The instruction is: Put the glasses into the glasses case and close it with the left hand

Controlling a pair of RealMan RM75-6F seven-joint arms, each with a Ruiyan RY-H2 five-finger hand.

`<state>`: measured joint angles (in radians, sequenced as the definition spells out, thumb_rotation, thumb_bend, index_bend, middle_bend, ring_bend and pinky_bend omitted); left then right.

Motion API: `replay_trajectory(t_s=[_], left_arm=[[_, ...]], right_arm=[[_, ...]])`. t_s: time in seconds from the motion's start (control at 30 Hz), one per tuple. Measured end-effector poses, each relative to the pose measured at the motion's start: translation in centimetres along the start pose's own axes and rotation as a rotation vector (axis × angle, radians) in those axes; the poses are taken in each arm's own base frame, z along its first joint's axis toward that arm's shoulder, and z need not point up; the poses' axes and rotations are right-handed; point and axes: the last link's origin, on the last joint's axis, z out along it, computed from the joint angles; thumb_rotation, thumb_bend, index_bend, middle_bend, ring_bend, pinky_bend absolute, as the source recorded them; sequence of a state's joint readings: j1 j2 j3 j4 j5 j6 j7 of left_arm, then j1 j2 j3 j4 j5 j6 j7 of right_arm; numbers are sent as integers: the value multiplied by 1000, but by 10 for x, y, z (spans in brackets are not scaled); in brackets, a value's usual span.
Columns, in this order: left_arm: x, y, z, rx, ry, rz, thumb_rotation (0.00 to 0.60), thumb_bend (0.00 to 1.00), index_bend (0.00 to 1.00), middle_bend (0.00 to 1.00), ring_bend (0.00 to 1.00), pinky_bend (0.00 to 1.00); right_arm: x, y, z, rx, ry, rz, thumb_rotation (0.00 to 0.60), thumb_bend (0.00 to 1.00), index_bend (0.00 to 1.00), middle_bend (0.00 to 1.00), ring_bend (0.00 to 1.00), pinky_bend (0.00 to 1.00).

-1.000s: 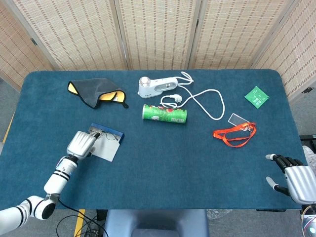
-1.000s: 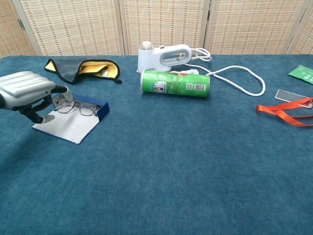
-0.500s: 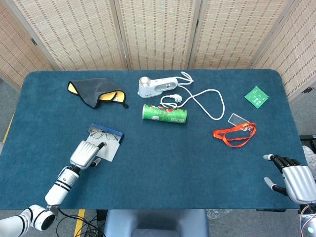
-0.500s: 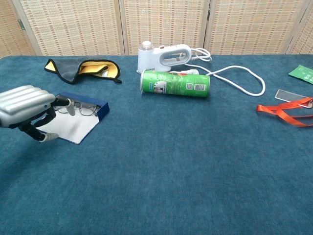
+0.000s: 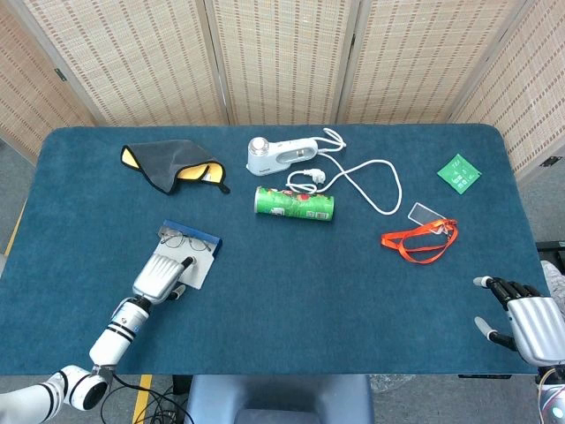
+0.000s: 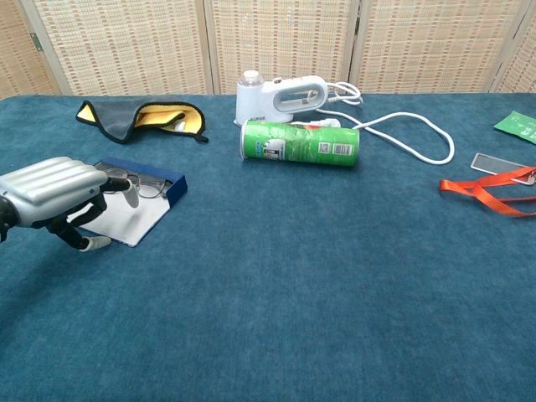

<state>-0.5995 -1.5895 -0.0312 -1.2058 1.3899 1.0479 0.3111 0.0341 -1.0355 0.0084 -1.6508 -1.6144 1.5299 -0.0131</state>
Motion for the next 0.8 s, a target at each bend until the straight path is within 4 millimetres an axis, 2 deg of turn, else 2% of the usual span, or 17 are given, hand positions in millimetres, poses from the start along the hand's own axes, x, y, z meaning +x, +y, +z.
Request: replay_trajectory(t_s=[0.5,0.8], left_arm=[[-1,4,8,8,-9,-4,600,326,333,860,858,934],[-1,2,11,20,3,-22,600,326,413,867,859,934]], right_arm=[[1,2,-1,-7,3,0,600,214,295,367,428,437],[1,2,-3,-7,4,1,600,214,295,367,428,437]])
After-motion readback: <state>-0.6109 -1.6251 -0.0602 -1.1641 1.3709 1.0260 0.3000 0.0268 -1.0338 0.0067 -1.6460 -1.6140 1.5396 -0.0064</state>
